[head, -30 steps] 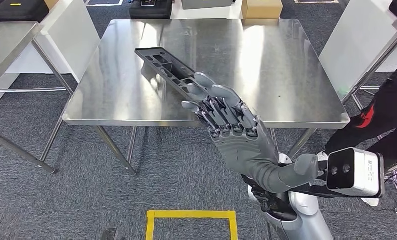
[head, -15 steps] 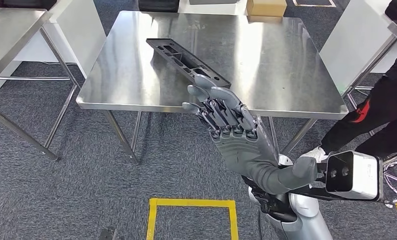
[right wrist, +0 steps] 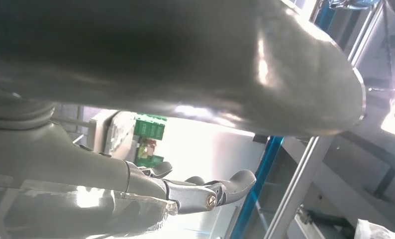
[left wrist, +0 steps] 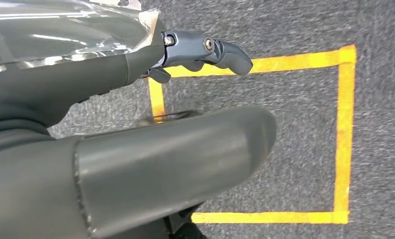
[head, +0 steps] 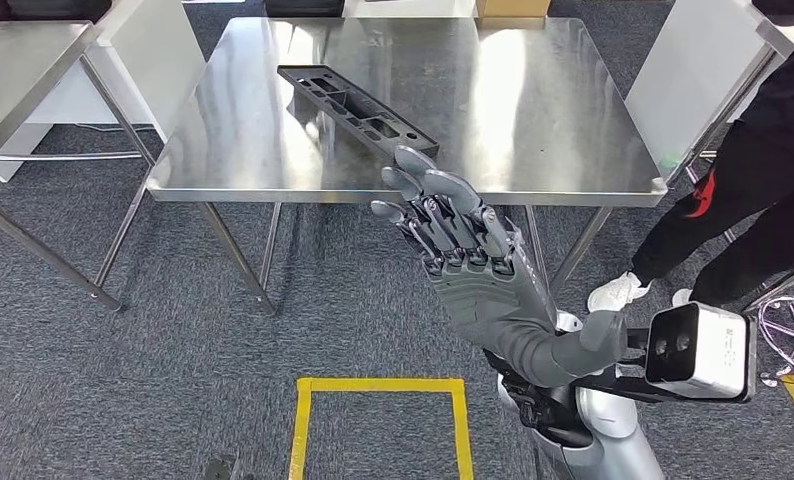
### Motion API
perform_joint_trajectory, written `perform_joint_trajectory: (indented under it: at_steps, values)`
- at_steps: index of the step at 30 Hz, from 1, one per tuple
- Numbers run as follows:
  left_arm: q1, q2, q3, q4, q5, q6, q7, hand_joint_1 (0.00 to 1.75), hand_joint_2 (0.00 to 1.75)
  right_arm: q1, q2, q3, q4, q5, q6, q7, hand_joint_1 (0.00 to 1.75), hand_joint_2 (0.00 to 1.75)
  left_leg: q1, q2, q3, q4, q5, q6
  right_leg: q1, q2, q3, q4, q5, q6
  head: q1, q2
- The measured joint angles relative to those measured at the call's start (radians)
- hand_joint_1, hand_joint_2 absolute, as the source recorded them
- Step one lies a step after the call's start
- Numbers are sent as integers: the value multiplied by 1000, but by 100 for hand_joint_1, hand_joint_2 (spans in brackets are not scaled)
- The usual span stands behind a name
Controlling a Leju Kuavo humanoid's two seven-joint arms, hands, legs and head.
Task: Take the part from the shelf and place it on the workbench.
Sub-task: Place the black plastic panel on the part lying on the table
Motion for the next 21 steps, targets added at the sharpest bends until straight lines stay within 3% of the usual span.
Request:
perform_joint_trajectory:
  at_steps: [1,2,3,5,7,10,11,13,15,16,17,19,21]
  values:
    - [0,0,0,0,-1,-1,0,0,0,3,0,0,0,1,-1,0,0,0,3,0,7,20,2,-3,0,0,-12,3,7,2,0,0]
    - [0,1,-1,0,-3,-2,0,0,0,6,0,0,0,2,-2,0,0,0,5,0,33,2,21,-4,0,0,-23,6,13,6,0,0]
    - [-1,2,-1,0,-4,-2,0,0,0,7,0,0,0,3,-2,0,0,0,8,0,77,-51,47,-4,-1,1,-33,12,17,10,0,0]
    - [-3,3,-1,0,-7,-3,0,0,0,8,0,0,-2,7,-3,0,0,0,9,-2,172,-187,66,0,1,1,-50,24,24,19,0,0]
    - [-3,3,-2,0,-8,-6,-1,0,0,9,0,0,-4,12,-3,-1,0,0,3,-6,210,-252,61,10,3,0,-59,30,34,34,1,0]
    - [-1,5,-2,0,-8,-8,-2,0,0,10,-1,-2,-7,15,-5,-2,0,0,-1,-2,197,-260,81,35,3,0,-74,39,35,54,1,0]
    - [-2,5,-1,0,-8,-8,-2,0,0,11,-1,-3,-8,15,-6,-2,0,0,0,1,189,-264,91,47,3,0,-87,63,14,53,2,0]
    - [-3,4,-1,0,-8,-6,-3,0,0,12,-2,-6,-8,16,-6,-2,0,0,-1,5,166,-268,113,61,3,1,-130,171,-64,42,4,0]
    - [-3,4,-2,0,-9,-6,-3,0,0,15,-3,-9,-8,16,-6,-3,0,0,-2,8,140,-267,132,64,3,1,-163,300,-127,43,6,0]
    - [-3,3,-2,0,-9,-6,-3,0,0,17,-3,-11,-8,16,-6,-3,0,0,-3,9,128,-266,142,63,3,1,-161,330,-134,50,6,0]
    - [-3,3,-2,0,-9,-6,-3,0,0,19,-3,-12,-8,16,-6,-3,0,0,-3,10,116,-266,151,61,2,1,-139,320,-124,60,6,0]
    - [-3,2,-2,0,-9,-6,-3,0,0,20,-3,-13,-8,16,-6,-3,0,0,-3,10,97,-265,169,54,0,1,-42,190,-83,77,6,0]
    - [-3,2,-2,-1,-8,-6,-3,0,0,20,-3,-15,-8,16,-6,-3,0,0,-5,8,83,-264,186,44,4,2,54,42,-70,73,6,0]
